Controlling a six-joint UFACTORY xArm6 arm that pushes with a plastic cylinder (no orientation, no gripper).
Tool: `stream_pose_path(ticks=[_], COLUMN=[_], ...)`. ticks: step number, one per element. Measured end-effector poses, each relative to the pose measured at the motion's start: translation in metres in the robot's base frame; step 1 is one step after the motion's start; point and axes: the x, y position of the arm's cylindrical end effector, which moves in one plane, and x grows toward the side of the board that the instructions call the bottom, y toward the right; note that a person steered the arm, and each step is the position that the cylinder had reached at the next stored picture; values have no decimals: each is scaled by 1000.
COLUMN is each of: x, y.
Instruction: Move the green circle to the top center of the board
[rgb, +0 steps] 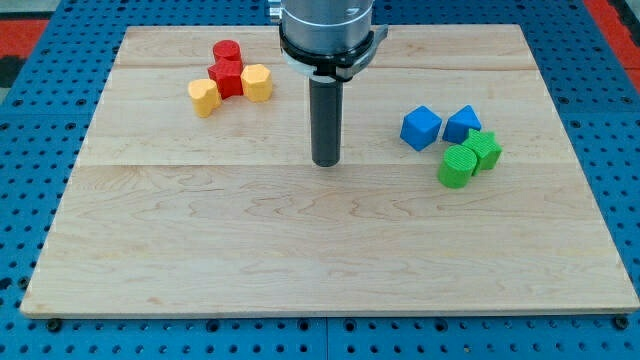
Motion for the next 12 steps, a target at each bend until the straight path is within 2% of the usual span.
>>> stream_pose_path(ticks=[3, 4, 5, 6, 7, 9, 11, 12], x=[0, -9, 1, 56, 67, 67, 75, 61], y=[-1, -37, -25, 29, 112, 114, 213, 302])
